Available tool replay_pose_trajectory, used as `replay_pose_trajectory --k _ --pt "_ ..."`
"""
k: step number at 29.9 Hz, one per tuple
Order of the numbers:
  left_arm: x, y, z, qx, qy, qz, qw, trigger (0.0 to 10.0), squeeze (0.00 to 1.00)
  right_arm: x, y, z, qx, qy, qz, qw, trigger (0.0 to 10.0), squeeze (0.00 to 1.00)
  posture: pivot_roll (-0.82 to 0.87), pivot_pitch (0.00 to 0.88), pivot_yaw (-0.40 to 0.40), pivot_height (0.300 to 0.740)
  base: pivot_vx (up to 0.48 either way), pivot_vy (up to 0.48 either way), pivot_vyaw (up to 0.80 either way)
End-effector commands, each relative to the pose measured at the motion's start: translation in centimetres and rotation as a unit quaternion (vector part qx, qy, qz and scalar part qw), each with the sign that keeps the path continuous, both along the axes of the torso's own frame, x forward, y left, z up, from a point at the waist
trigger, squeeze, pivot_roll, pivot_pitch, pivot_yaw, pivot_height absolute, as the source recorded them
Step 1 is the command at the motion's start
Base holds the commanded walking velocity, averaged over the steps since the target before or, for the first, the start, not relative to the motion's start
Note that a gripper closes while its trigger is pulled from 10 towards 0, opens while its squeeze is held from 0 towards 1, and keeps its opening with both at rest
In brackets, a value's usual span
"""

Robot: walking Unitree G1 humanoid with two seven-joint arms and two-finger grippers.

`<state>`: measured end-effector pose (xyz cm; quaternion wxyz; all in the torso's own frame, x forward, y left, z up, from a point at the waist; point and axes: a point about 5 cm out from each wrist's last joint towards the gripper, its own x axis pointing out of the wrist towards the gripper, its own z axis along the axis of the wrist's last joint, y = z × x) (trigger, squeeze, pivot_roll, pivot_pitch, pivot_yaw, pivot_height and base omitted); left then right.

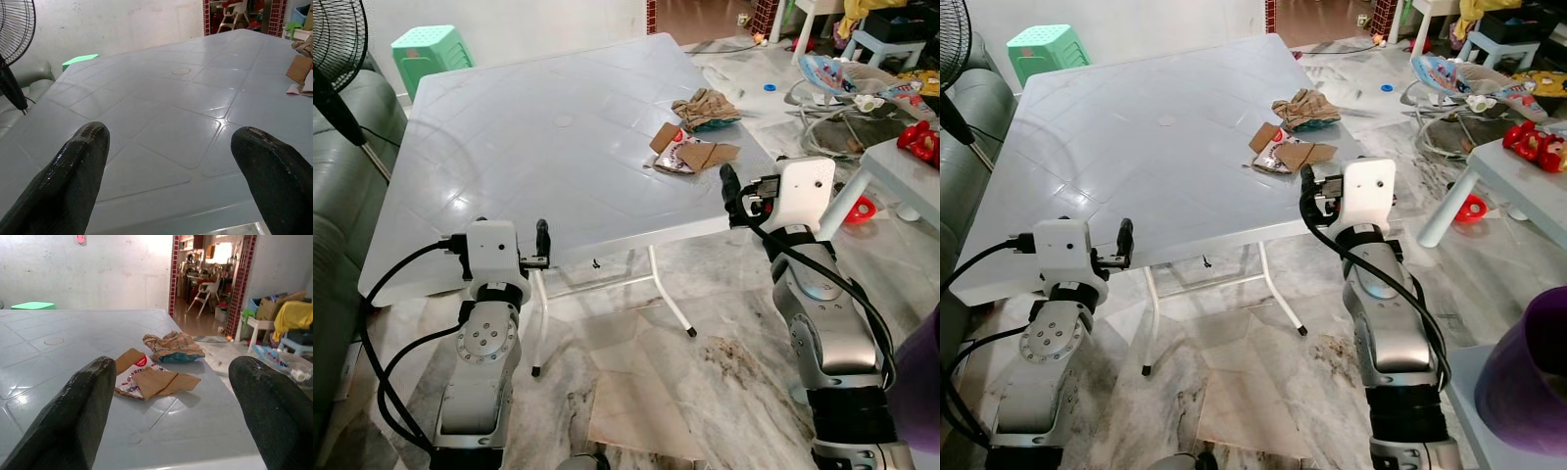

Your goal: Picking trash to rubbish bin

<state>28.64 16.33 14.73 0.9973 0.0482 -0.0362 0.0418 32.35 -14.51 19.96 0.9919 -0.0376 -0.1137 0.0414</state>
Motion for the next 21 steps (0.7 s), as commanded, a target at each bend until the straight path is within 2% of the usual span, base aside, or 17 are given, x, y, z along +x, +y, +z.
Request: replay_pose_trajectory --k 1,10,14,19,21 --pt "0.02 0.05 0.48 0.001 -0.01 -0.002 1.0 10.0 0.0 0.04 0.4 0.76 -0.008 -0.017 0.006 1.0 10.0 0.0 -0.05 0.094 0.037 0.74 0.0 -0.458 0.0" --pt "0.15 0.29 0.44 -0.007 -0.01 0.006 1.0 10.0 0.0 0.08 0.4 1.07 -0.015 -0.024 0.005 1.0 10.0 0.0 -0.05 0.095 0.035 0.74 0.0 -0.46 0.0" --pt "0.12 0.27 0.37 -0.008 -0.008 0.008 1.0 10.0 0.0 0.06 0.37 1.06 -0.016 -0.024 0.005 1.0 10.0 0.0 -0.05 0.097 0.034 0.74 0.0 -0.278 0.0" --pt "0.1 0.34 0.34 -0.012 -0.008 0.012 1.0 10.0 0.0 0.0 0.43 1.09 -0.017 -0.025 0.007 1.0 10.0 0.0 -0.05 0.099 0.032 0.74 0.0 0.0 0.0" --pt "0.1 0.45 0.42 -0.028 -0.013 0.016 0.999 10.0 0.0 0.0 0.46 1.17 -0.018 -0.026 0.007 0.999 10.0 0.0 -0.05 0.1 0.031 0.74 0.0 0.0 0.0"
